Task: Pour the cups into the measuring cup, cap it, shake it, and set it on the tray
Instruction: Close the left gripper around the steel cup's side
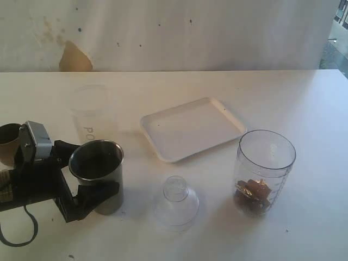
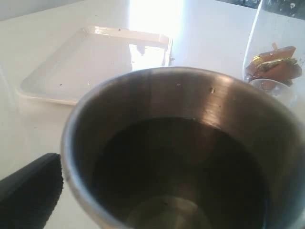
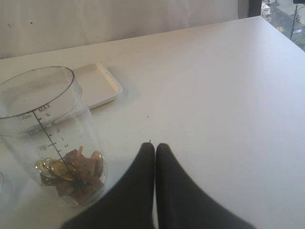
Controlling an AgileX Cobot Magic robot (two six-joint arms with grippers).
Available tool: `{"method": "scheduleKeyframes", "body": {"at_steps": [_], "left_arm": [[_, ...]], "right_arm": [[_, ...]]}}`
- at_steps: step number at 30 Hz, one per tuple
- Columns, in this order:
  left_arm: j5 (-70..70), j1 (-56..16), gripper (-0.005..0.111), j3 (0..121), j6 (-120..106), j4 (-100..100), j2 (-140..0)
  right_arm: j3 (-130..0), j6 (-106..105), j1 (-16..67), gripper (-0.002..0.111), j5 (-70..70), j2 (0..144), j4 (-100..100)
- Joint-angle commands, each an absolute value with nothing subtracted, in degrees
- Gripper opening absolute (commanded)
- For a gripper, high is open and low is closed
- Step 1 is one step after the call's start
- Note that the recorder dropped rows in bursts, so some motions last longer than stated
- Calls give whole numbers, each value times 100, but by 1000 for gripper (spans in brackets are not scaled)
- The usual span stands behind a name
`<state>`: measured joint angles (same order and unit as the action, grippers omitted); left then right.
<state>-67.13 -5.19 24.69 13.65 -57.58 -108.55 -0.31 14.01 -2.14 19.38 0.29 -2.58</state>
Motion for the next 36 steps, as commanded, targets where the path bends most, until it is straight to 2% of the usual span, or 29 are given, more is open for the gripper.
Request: {"method": "scheduleKeyframes", "body": {"at_steps": [1,15,20,24,26,29,36], "left_arm": [[-6815,-550,105,2480,1366,-5779,-10868],[-6803,-563,105,2480,1149,-5814,-10868],[-6674,-945,105,2941,1172,-5690,-10967],[-6281,-945,105,3002,1201,-5808,-10967],[-6023,-945,96,3002,1201,-6002,-10967],[-5905,-945,62,3002,1201,-6210,-10967],[-6090,-945,14,3002,1607,-6272,-10967]], "right_arm": [[0,1423,-243,0,1927,0,-286],[0,1423,-243,0,1927,0,-286],[0,1423,-243,0,1927,0,-286],[0,1423,-243,0,1927,0,-286],[0,1423,-243,0,1927,0,-286],[0,1423,-243,0,1927,0,-286],[0,1423,-243,0,1927,0,-286]]}}
